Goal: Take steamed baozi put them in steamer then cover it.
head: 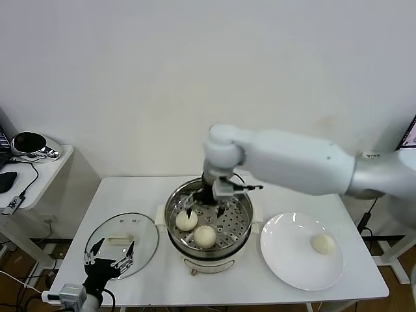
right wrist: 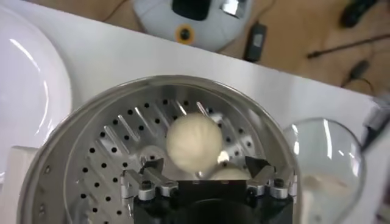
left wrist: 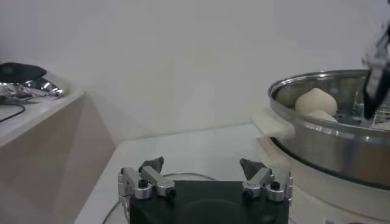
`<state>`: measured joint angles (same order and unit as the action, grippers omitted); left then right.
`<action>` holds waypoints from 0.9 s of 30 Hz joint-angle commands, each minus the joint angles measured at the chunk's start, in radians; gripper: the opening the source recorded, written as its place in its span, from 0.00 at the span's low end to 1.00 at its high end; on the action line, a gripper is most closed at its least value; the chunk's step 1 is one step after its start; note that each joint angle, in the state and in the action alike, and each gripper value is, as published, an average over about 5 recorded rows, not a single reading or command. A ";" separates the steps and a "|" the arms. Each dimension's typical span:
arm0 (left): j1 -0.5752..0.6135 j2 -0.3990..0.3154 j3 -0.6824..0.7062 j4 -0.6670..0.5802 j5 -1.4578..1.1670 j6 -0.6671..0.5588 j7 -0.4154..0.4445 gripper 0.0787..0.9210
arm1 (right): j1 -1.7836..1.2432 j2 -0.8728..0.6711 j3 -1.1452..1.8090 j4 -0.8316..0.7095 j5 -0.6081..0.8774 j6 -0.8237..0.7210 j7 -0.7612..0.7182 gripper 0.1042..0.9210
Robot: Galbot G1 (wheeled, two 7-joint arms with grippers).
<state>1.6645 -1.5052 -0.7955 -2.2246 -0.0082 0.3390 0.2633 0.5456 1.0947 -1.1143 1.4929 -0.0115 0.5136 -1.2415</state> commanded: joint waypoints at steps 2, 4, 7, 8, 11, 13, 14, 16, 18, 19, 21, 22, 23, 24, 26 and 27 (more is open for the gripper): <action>-0.007 0.009 0.003 0.003 -0.005 0.004 0.006 0.88 | 0.190 -0.350 -0.085 0.014 0.378 -0.569 0.022 0.88; -0.009 0.013 0.010 0.003 -0.004 0.005 0.007 0.88 | 0.175 -0.437 -0.088 0.031 0.409 -0.714 0.024 0.88; -0.008 0.022 0.020 0.007 -0.001 0.005 0.008 0.88 | 0.135 -0.546 -0.076 0.063 0.403 -0.900 0.045 0.88; -0.008 0.025 0.021 0.008 0.000 0.006 0.009 0.88 | 0.118 -0.573 -0.068 0.073 0.385 -0.942 0.058 0.88; -0.010 0.028 0.025 0.016 -0.001 0.007 0.010 0.88 | 0.024 -0.638 -0.008 0.089 0.310 -1.012 0.090 0.88; -0.010 0.028 0.028 0.020 -0.002 0.009 0.010 0.88 | -0.071 -0.667 0.061 0.085 0.251 -1.010 0.102 0.88; -0.010 0.027 0.030 0.021 -0.002 0.009 0.011 0.88 | -0.121 -0.678 0.102 0.080 0.219 -0.996 0.103 0.88; -0.004 0.028 0.033 0.022 -0.002 0.010 0.011 0.88 | -0.230 -0.692 0.190 0.068 0.144 -0.963 0.105 0.88; 0.003 0.030 0.036 0.022 -0.002 0.010 0.011 0.88 | -0.354 -0.700 0.286 0.051 0.066 -0.926 0.096 0.88; 0.007 0.032 0.037 0.022 -0.002 0.010 0.010 0.88 | -0.415 -0.703 0.329 0.044 0.034 -0.913 0.091 0.88; 0.013 0.038 0.036 0.022 -0.002 0.009 0.010 0.88 | -0.519 -0.705 0.397 0.032 -0.026 -0.891 0.081 0.88; 0.014 0.039 0.036 0.023 -0.002 0.009 0.010 0.88 | -0.554 -0.705 0.418 0.028 -0.049 -0.885 0.079 0.88; 0.015 0.040 0.035 0.026 -0.002 0.010 0.010 0.88 | -0.586 -0.703 0.435 0.023 -0.074 -0.877 0.079 0.88; 0.015 0.040 0.034 0.028 -0.002 0.010 0.010 0.88 | -0.609 -0.701 0.447 0.017 -0.095 -0.867 0.078 0.88; 0.015 0.038 0.033 0.032 -0.001 0.010 0.010 0.88 | -0.656 -0.689 0.479 0.002 -0.122 -0.849 0.080 0.88; 0.015 0.037 0.034 0.034 0.000 0.010 0.010 0.88 | -0.679 -0.681 0.498 -0.007 -0.128 -0.844 0.080 0.88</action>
<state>1.6723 -1.4705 -0.7634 -2.1993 -0.0100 0.3486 0.2735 0.2240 0.4865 -0.8608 1.5199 0.0515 -0.2975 -1.1700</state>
